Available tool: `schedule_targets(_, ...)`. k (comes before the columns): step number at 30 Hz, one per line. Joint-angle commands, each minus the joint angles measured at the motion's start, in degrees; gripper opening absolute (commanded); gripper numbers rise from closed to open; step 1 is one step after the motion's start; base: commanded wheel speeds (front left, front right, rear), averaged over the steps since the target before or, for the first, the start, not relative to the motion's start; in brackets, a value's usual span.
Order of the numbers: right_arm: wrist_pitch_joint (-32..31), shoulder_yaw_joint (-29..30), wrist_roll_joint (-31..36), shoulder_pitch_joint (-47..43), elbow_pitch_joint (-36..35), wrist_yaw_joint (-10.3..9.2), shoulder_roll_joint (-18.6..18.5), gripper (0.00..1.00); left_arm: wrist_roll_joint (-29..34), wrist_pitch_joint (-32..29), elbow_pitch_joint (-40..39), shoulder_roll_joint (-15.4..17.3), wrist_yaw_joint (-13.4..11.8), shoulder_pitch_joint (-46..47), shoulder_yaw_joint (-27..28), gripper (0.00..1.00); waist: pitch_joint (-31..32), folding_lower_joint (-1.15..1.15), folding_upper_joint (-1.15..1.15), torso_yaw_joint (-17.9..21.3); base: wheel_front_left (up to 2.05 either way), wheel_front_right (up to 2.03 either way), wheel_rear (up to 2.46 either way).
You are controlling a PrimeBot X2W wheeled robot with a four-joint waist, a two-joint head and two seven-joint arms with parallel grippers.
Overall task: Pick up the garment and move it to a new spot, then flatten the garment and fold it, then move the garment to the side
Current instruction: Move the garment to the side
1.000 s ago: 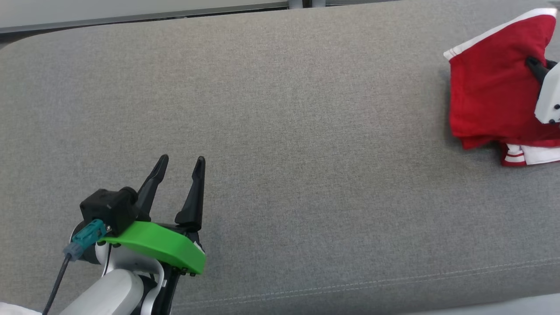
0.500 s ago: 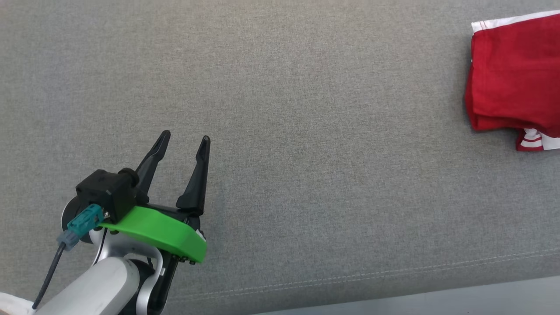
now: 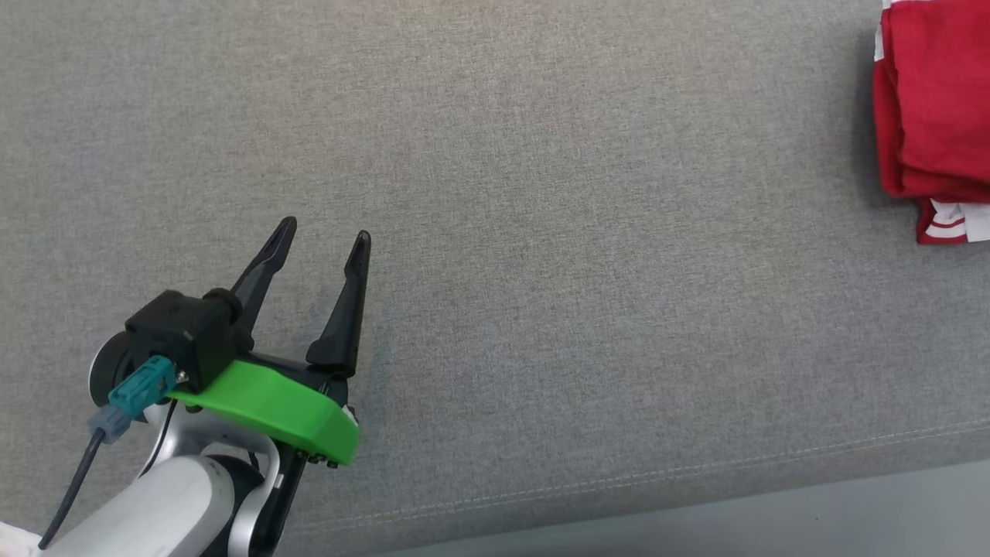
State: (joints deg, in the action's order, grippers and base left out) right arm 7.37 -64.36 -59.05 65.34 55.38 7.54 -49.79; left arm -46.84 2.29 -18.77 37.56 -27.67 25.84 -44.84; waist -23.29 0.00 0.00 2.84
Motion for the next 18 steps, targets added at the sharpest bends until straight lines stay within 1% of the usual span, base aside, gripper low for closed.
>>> schedule_targets(1,0.96,-0.41,1.06,1.27,0.82,-0.10,-0.27,0.00,0.39,-0.18,-0.43,0.74,-0.32,0.83,-0.08,1.00,-0.65,0.00,0.00,0.41,0.00,0.00,0.00)
schedule_targets(4,3.09,-0.94,3.13,2.36,3.66,-0.10,0.40,0.00,0.70,-0.71,-0.95,0.91,-0.63,1.14,-0.30,1.00,-1.27,0.00,0.00,0.71,0.00,0.00,0.00)
schedule_targets(5,3.71,-0.97,3.74,2.85,4.81,-0.10,0.82,0.27,0.81,-0.98,-1.04,0.94,-0.63,1.20,-0.39,1.00,-1.42,0.00,0.00,0.77,0.00,0.00,0.00)
schedule_targets(6,4.41,-0.95,4.48,3.29,5.92,-0.10,1.53,0.60,0.87,-1.02,-1.14,1.01,-0.69,1.21,-0.47,1.00,-1.55,0.00,0.00,0.85,0.00,0.00,0.00)
schedule_targets(7,4.86,-0.95,4.96,3.47,6.98,-0.10,2.26,1.00,0.93,-1.15,-1.23,1.05,-0.81,1.26,-0.51,1.00,-1.65,0.00,0.00,0.93,0.00,0.00,0.00)
schedule_targets(13,6.46,-0.79,6.77,4.44,11.81,-0.10,5.08,1.00,1.14,-1.63,-1.71,1.48,-1.14,1.43,-0.55,1.00,-1.97,0.00,0.00,1.28,0.00,0.00,0.00)
schedule_targets(18,7.22,-0.69,7.37,4.02,13.47,-0.10,5.92,1.00,1.20,-1.81,-1.83,1.63,-1.43,1.39,-0.48,1.00,-2.02,0.00,0.00,1.62,0.00,0.00,0.00)
